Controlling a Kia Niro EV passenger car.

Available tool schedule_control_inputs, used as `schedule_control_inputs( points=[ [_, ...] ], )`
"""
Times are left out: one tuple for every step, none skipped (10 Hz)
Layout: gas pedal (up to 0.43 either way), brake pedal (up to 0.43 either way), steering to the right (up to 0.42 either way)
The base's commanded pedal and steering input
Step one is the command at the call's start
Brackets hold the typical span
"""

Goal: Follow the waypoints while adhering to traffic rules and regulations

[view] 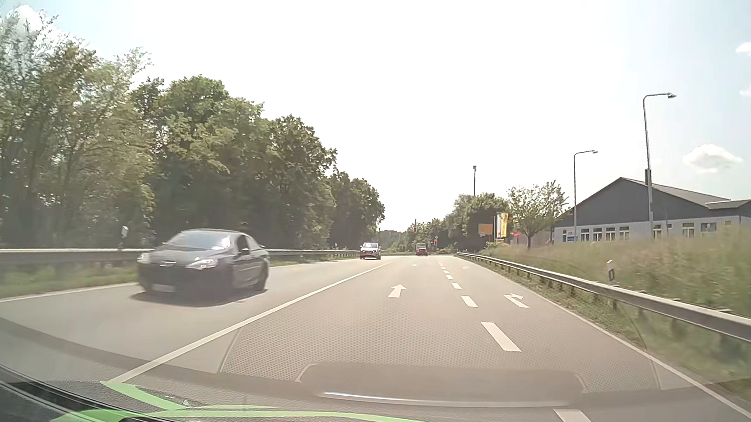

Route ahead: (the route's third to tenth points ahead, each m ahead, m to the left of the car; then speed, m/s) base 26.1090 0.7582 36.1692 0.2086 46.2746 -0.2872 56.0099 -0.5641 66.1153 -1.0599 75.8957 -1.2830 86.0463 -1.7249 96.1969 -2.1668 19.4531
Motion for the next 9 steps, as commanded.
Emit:
schedule_control_inputs(
  points=[
    [0.000,0.000,0.009],
    [0.000,0.000,0.009],
    [0.000,0.000,0.008],
    [0.000,0.000,0.008],
    [0.000,0.000,0.006],
    [0.000,0.000,0.006],
    [0.000,0.000,0.004],
    [0.000,0.000,0.003],
    [0.000,0.000,0.002]
  ],
)
